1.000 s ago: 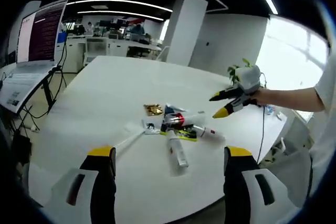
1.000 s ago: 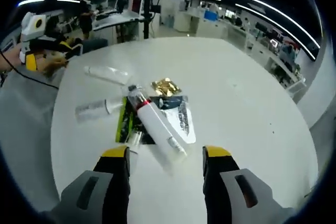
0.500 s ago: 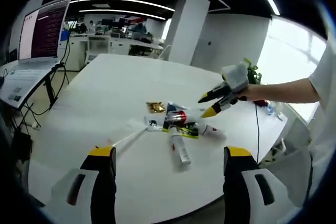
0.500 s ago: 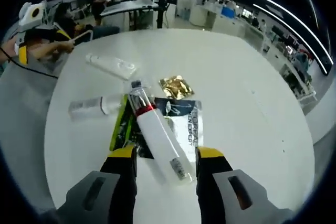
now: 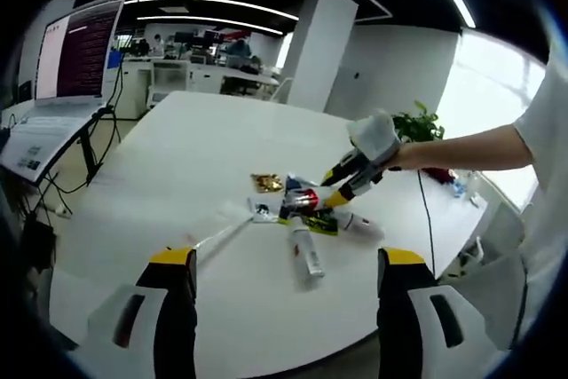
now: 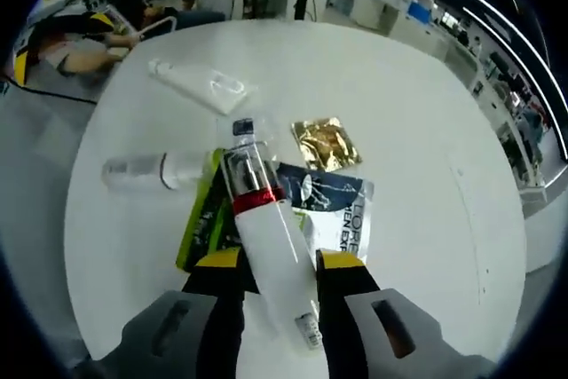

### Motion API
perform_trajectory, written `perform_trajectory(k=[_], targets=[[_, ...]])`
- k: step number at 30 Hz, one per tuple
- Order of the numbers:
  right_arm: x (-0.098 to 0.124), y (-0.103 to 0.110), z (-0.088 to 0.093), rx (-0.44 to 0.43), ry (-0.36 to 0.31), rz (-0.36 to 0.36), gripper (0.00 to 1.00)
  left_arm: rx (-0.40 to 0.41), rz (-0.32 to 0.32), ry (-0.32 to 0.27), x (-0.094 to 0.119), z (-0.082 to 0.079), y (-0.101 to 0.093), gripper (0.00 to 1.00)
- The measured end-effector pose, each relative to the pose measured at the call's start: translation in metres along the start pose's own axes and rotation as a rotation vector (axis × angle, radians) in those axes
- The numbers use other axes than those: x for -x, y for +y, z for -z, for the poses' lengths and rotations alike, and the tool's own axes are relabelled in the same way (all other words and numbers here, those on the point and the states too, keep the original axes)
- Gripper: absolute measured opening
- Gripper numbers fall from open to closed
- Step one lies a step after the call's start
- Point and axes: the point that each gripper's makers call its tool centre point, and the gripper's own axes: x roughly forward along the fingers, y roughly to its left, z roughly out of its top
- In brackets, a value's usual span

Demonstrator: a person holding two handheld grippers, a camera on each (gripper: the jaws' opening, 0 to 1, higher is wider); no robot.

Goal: Arrange the skincare products in the storage area until every visible bottle or jar stands upright without overlapping.

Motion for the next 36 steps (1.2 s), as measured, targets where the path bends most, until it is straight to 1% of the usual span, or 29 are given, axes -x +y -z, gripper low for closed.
perform_trajectory(k=[2, 3, 5, 7, 10, 15, 16, 18, 23, 25, 29, 33, 36], targets=[[-0.003, 0.001, 0.004, 0.046, 0.034, -0.011, 0.31, 0.004, -0.001, -0.001, 0.000, 0.001, 0.000, 0.76], [-0.004, 0.001, 0.005, 0.112, 0.061, -0.017, 0.31, 0.006, 0.000, -0.002, 0.000, 0.000, -0.002, 0.76], [-0.006, 0.002, 0.006, 0.185, 0.091, -0.023, 0.30, 0.010, 0.003, 0.000, -0.001, 0.001, -0.003, 0.76], [-0.008, 0.004, 0.004, 0.193, 0.105, -0.033, 0.29, 0.011, 0.005, 0.002, -0.002, 0.003, -0.003, 0.76], [-0.009, 0.005, 0.005, 0.269, 0.117, -0.066, 0.29, 0.008, 0.011, 0.001, -0.002, 0.002, -0.005, 0.76], [-0.016, 0.007, 0.009, 0.280, 0.137, -0.091, 0.29, 0.009, 0.012, 0.004, -0.003, 0.003, -0.004, 0.75], [-0.014, 0.006, 0.006, 0.276, 0.143, -0.102, 0.29, 0.010, 0.013, 0.004, -0.003, 0.003, -0.004, 0.75], [-0.015, 0.005, 0.007, 0.268, 0.145, -0.114, 0.29, 0.011, 0.014, 0.006, -0.003, 0.004, -0.005, 0.75], [-0.016, 0.007, 0.008, 0.249, 0.107, -0.130, 0.29, 0.012, 0.020, 0.010, -0.006, 0.004, -0.006, 0.75], [-0.015, 0.007, 0.010, 0.249, 0.093, -0.127, 0.29, 0.011, 0.023, 0.013, -0.007, 0.003, -0.007, 0.75], [-0.015, 0.006, 0.006, 0.249, 0.079, -0.117, 0.28, 0.003, 0.031, 0.017, -0.010, 0.001, -0.010, 0.74], [-0.013, 0.006, 0.007, 0.259, 0.056, -0.081, 0.27, -0.013, 0.040, 0.024, -0.010, -0.004, -0.013, 0.74], [-0.008, 0.004, 0.007, 0.257, 0.035, -0.038, 0.27, -0.028, 0.052, 0.025, -0.009, -0.010, -0.018, 0.74]])
